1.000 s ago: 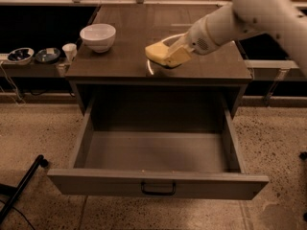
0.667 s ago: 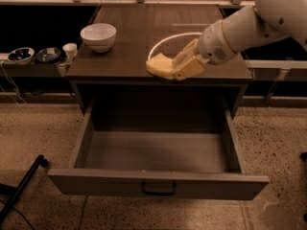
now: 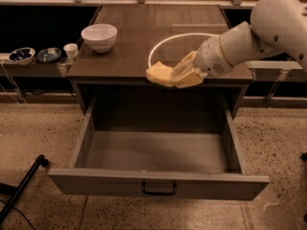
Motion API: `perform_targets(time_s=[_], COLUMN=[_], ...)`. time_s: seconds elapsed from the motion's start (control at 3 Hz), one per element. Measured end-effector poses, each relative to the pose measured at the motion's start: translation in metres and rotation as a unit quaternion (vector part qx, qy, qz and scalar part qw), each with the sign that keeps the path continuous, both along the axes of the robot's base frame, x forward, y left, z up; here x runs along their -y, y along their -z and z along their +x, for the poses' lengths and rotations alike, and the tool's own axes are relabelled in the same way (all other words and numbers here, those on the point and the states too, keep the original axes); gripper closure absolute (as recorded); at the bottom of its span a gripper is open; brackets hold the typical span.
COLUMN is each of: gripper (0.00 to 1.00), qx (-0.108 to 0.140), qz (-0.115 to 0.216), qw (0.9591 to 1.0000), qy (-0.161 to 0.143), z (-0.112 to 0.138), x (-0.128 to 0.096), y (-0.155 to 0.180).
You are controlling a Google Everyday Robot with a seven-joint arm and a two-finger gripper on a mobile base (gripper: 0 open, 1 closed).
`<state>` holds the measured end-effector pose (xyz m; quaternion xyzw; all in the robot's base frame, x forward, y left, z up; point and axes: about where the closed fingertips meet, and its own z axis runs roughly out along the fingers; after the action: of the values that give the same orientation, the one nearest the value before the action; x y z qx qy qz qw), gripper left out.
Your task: Place sponge into top drawer
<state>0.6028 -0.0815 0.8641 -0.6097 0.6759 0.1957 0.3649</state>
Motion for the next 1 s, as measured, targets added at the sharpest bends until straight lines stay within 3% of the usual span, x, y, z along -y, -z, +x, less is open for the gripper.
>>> perform_targets(time_s=[0.33, 0.67, 1.0], gripper=[1.00, 1.00, 1.00], qx=[0.003, 0.002, -0.010], qz=[0.020, 0.032, 0.014], qw=[0.9998, 0.9985, 0.9975], qy=[-0.008, -0.044, -0.068], z=[-0.011, -0.035, -0.050], x=[-0.014, -0.021, -0.022], y=[0.069, 0.127, 0.177])
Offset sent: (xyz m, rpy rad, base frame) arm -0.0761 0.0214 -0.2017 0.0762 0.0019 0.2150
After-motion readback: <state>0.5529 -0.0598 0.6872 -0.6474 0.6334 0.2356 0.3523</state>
